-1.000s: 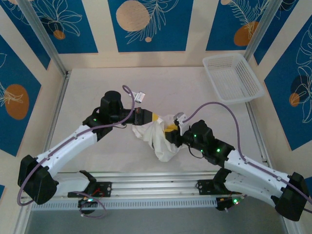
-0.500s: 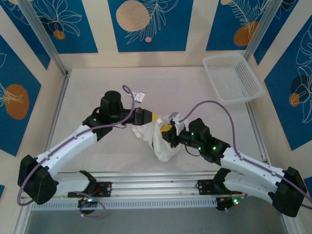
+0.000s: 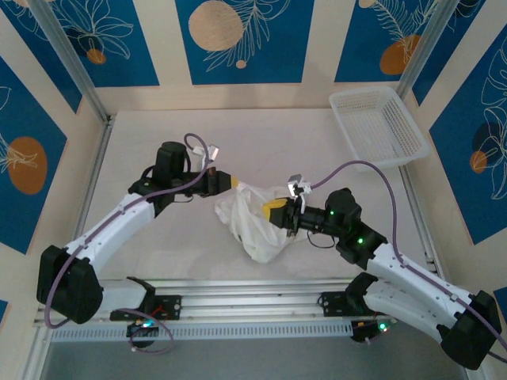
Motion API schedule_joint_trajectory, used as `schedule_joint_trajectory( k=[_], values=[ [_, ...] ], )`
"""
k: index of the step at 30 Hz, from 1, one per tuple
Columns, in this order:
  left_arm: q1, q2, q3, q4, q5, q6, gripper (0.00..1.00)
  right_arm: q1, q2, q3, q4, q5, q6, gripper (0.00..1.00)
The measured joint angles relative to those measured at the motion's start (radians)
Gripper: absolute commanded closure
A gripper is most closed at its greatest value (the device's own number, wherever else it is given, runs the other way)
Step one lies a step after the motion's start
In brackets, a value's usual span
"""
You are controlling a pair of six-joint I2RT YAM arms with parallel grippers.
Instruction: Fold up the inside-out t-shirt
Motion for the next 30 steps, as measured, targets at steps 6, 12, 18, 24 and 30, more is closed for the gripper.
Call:
schedule_joint_trajectory(
  k=[6,12,18,24,30],
  values=[
    [0.0,-0.021,-0.02,0.023,0.024,-0.011,1.0,0.005,0.154,0.084,-0.117,0.087,0.053,0.72],
    [0.0,-0.047,-0.054,0.031,0.029,-0.027,1.0,0.006,0.33,0.179,-0.1,0.085,0.143,0.8],
    [0.0,-0.06,-0.059,0.031,0.03,-0.027,1.0,-0.012,0.415,0.197,-0.032,0.04,0.275,0.74],
    [0.0,-0.061,-0.059,0.031,0.03,-0.027,1.0,-0.012,0.423,0.196,0.005,0.021,0.341,0.68],
    [0.0,-0.065,-0.059,0.031,0.035,-0.027,1.0,0.003,0.472,0.21,-0.018,0.029,0.34,0.72]
  ],
)
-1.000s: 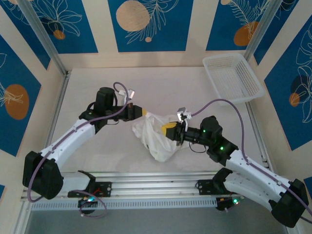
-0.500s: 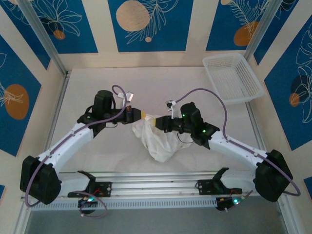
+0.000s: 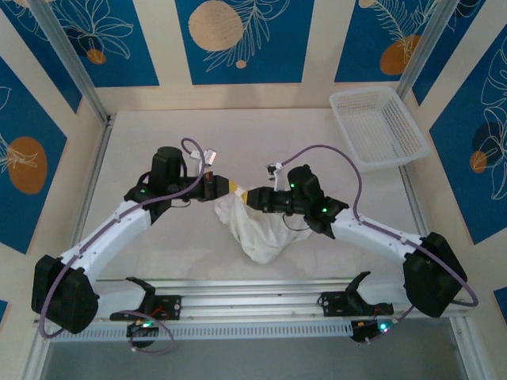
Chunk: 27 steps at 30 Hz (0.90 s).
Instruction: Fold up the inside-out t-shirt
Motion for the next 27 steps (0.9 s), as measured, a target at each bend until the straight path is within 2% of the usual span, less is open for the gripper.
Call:
schedule_joint_trajectory(
  k=[2,6,11,15,17,19,21,23,27],
  values=[
    [0.0,0.0,0.0,0.0,0.002,0.0,1.0,0.006,0.024,0.013,-0.024,0.007,-0.002,0.77],
    [0.002,-0.005,0.0,-0.012,0.001,0.007,1.0,0.009,0.035,0.028,-0.059,0.019,-0.008,0.99],
    [0.056,-0.008,0.01,-0.081,-0.022,0.056,1.0,0.008,-0.029,0.031,-0.1,-0.003,-0.032,1.0],
    [0.1,0.072,0.059,-0.132,-0.029,0.128,1.0,0.007,-0.148,0.033,-0.107,-0.067,-0.038,1.0],
    [0.1,0.121,0.072,-0.13,-0.029,0.145,0.87,0.002,-0.181,0.044,-0.112,-0.096,-0.037,1.0],
    [0.103,0.152,0.072,-0.135,-0.034,0.159,0.64,-0.009,-0.191,0.057,-0.114,-0.117,-0.029,1.0],
    [0.104,0.153,0.074,-0.147,-0.046,0.175,0.52,-0.023,-0.19,0.059,-0.115,-0.127,-0.019,1.0],
    [0.104,0.132,0.084,-0.174,-0.067,0.201,0.48,-0.037,-0.185,0.059,-0.122,-0.132,-0.008,1.0],
    [0.103,-0.016,0.083,-0.226,-0.113,0.292,0.5,-0.063,-0.17,0.059,-0.131,-0.134,0.0,1.0]
  ],
)
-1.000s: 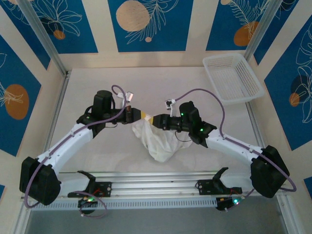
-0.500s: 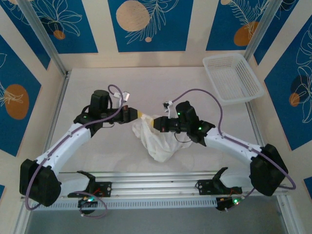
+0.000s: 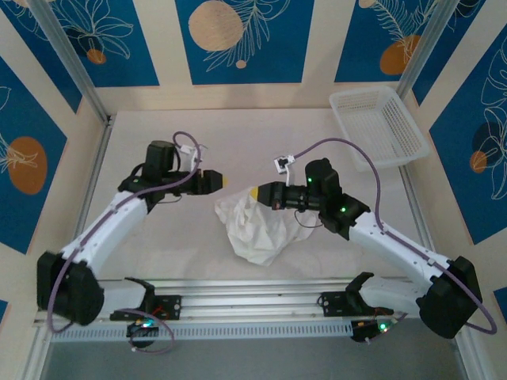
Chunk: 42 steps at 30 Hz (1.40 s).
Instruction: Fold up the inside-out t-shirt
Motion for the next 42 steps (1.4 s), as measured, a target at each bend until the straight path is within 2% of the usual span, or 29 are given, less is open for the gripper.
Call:
schedule_joint_trajectory(
  k=[4,8,10,16,20,25,31,34,36,38,40,42],
  values=[
    [-0.055,-0.227,-0.056,-0.004,-0.043,0.105,0.51,-0.019,0.012,0.003,-0.027,-0.006,0.0,1.0],
    [-0.191,-0.332,-0.107,-0.029,-0.137,0.186,0.51,-0.024,0.032,0.027,-0.052,-0.011,0.0,1.0],
    [-0.261,-0.314,-0.111,-0.032,-0.207,0.208,0.5,-0.024,0.039,0.039,-0.063,-0.019,0.0,1.0],
    [-0.35,-0.136,-0.111,0.014,-0.341,0.188,0.45,-0.019,0.041,0.056,-0.081,-0.031,0.0,1.0],
    [-0.367,-0.05,-0.111,0.06,-0.367,0.135,0.42,-0.005,0.041,0.056,-0.095,-0.03,0.001,1.0],
    [-0.378,-0.021,-0.111,0.108,-0.394,0.087,0.4,0.018,0.041,0.056,-0.096,-0.029,0.0,1.0],
    [-0.381,-0.002,-0.094,0.106,-0.501,0.082,0.4,0.022,0.041,0.056,-0.097,-0.027,0.0,1.0],
    [-0.381,0.024,-0.068,0.061,-0.596,0.097,0.46,0.022,0.041,0.057,-0.106,-0.018,0.0,1.0],
    [-0.381,0.026,-0.06,0.028,-0.652,0.112,0.55,0.021,0.041,0.059,-0.126,-0.006,0.0,1.0],
    [-0.381,0.017,-0.058,0.003,-0.682,0.126,0.7,0.021,0.042,0.064,-0.157,0.007,-0.005,1.0],
    [-0.381,-0.003,-0.058,-0.011,-0.684,0.139,0.97,0.021,0.042,0.075,-0.192,0.024,-0.016,1.0],
    [-0.381,-0.029,-0.058,-0.017,-0.677,0.149,1.0,0.021,0.05,0.093,-0.231,0.037,-0.033,1.0]
  ],
)
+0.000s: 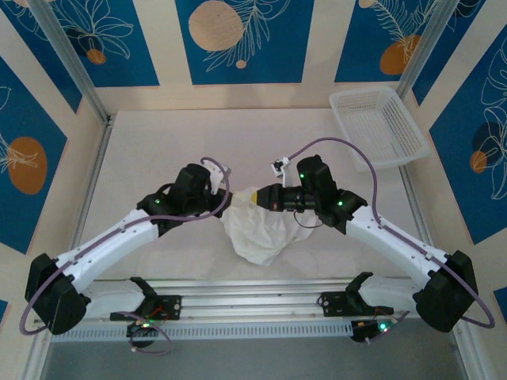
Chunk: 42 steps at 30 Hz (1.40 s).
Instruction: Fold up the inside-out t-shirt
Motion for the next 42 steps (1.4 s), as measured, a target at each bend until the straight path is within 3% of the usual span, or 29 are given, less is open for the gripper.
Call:
schedule_joint_trajectory(
  k=[4,7,13,17,23,25,28,32,36,39,42],
  values=[
    [0.004,-0.025,0.013,-0.002,0.061,0.004,1.0,0.002,0.016,0.019,-0.044,0.022,-0.026,0.94],
    [0.016,-0.026,0.027,0.0,0.142,-0.021,1.0,0.016,0.018,0.025,-0.105,0.122,-0.04,0.59],
    [0.018,-0.026,0.072,0.003,0.272,-0.092,1.0,0.185,0.069,0.096,-0.232,0.47,-0.16,0.42],
    [0.018,-0.025,0.092,0.006,0.299,-0.11,1.0,0.28,0.095,0.125,-0.227,0.603,-0.227,0.4],
    [0.025,-0.025,0.093,-0.005,0.286,-0.12,1.0,0.285,0.175,0.186,-0.256,0.803,-0.246,0.37],
    [0.027,-0.026,0.094,-0.018,0.282,-0.119,1.0,0.283,0.184,0.186,-0.27,0.833,-0.246,0.42],
    [0.034,-0.026,0.093,-0.032,0.273,-0.117,1.0,0.276,0.18,0.177,-0.28,0.839,-0.245,0.48],
    [0.08,-0.026,0.093,-0.056,0.268,-0.115,1.0,0.242,0.093,0.08,-0.263,0.745,-0.253,0.44],
    [0.177,-0.026,0.093,-0.085,0.279,-0.116,1.0,0.107,-0.148,-0.089,-0.244,0.568,-0.23,0.37],
    [0.216,-0.026,0.093,-0.093,0.304,-0.116,1.0,0.012,-0.327,-0.169,-0.242,0.502,-0.206,0.33],
    [0.219,-0.026,0.093,-0.091,0.34,-0.116,1.0,0.06,-0.407,-0.181,-0.219,0.482,-0.2,0.3]
  ],
)
